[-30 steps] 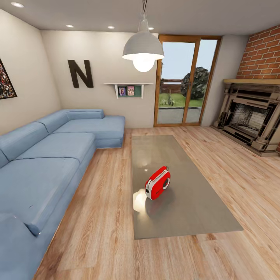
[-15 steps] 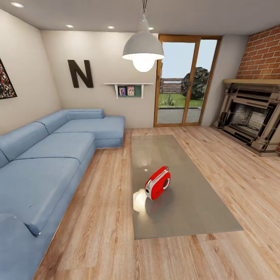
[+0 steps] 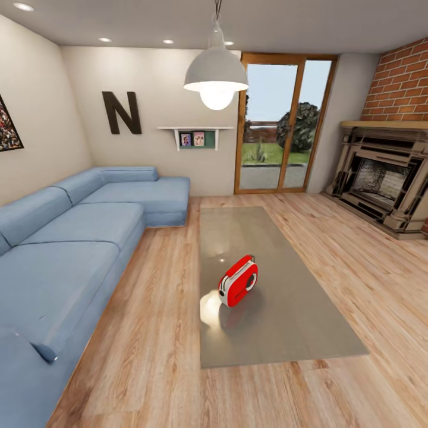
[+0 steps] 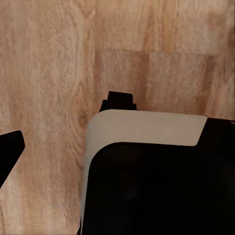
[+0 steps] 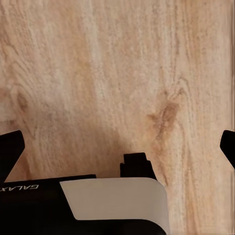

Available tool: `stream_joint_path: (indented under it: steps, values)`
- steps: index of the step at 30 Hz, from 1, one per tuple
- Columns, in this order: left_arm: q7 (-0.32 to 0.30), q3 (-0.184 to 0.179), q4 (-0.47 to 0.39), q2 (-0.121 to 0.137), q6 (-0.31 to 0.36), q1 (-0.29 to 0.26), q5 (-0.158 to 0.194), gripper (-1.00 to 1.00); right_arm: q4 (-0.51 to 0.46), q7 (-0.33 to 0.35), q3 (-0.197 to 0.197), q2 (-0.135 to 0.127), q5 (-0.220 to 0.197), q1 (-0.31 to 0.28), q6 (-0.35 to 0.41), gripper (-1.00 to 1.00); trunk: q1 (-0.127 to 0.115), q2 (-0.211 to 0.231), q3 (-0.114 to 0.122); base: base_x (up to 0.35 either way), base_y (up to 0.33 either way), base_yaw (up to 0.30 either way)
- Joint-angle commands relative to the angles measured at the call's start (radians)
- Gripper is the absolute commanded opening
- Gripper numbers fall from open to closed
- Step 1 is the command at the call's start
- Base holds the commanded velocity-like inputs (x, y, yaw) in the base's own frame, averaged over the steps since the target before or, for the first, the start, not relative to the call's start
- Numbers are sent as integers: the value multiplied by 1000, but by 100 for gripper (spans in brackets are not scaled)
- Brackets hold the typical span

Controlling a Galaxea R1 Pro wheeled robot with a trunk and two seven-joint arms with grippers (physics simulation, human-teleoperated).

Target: Turn on the radio receiver that's on the table in the living room.

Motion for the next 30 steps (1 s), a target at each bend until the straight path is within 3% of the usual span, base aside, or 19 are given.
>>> stream_joint_path:
  steps: [1, 30]
  values:
    - [0, 0, 0, -1, 0, 0, 0, 100, 0, 0, 0, 0, 0, 0, 0, 100, 0, 0, 0, 131, -244, 0]
    - [0, 0, 1, -1, 0, 0, 0, 100, -1, 6, 0, 3, -2, 0, -1, 100, 0, 0, 0, 162, -265, 0]
